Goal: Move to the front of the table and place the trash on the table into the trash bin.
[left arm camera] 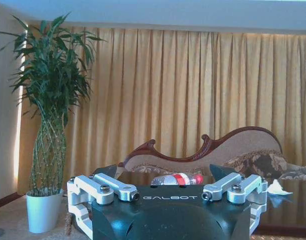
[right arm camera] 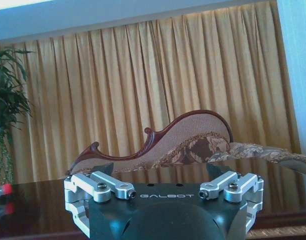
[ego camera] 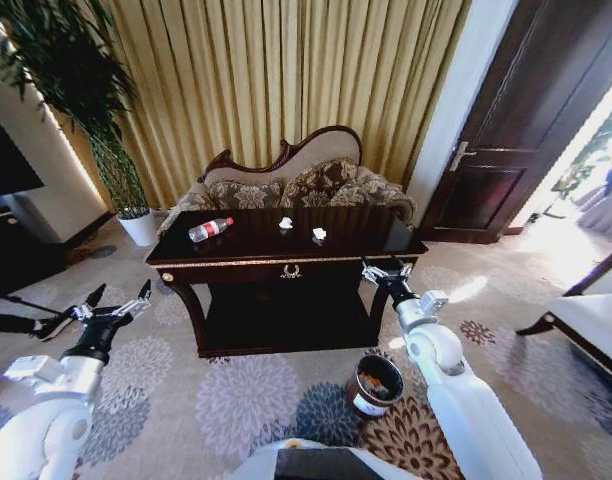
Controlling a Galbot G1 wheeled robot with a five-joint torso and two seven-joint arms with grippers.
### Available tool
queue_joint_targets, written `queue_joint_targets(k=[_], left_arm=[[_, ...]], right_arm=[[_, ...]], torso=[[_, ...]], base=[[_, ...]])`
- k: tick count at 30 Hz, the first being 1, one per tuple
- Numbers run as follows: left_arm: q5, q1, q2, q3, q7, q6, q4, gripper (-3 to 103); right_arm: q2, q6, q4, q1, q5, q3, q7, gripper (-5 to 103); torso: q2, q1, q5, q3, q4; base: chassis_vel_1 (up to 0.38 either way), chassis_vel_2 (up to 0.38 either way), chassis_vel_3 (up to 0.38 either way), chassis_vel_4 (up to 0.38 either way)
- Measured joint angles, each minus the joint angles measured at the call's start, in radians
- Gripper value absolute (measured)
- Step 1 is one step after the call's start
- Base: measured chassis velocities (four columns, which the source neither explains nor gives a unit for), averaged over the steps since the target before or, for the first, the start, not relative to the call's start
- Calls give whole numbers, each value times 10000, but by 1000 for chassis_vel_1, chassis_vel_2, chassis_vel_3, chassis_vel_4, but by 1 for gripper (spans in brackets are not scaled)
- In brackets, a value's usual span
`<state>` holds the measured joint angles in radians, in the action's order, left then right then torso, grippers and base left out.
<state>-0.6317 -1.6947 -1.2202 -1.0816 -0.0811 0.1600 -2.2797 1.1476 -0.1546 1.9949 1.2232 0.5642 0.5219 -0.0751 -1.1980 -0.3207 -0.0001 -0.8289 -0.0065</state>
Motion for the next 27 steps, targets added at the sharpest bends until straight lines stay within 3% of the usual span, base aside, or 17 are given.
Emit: queue_joint_targets(k=[14,27], left_arm=[[0,-25,-12,-6,-37,-40,83,100],[10,-63,-93,-1,-82,-53,59,100]], right_arm=[[-25,-1,89,60,-8,-9,-12,100],[-279,-818,-7,-811,-171,-904,-467,100]], torso=[[1,-3,0,0,-1],[-6,9,1,4,0]], base=[[-198,189,204,-197],[-21,16,11,-17]])
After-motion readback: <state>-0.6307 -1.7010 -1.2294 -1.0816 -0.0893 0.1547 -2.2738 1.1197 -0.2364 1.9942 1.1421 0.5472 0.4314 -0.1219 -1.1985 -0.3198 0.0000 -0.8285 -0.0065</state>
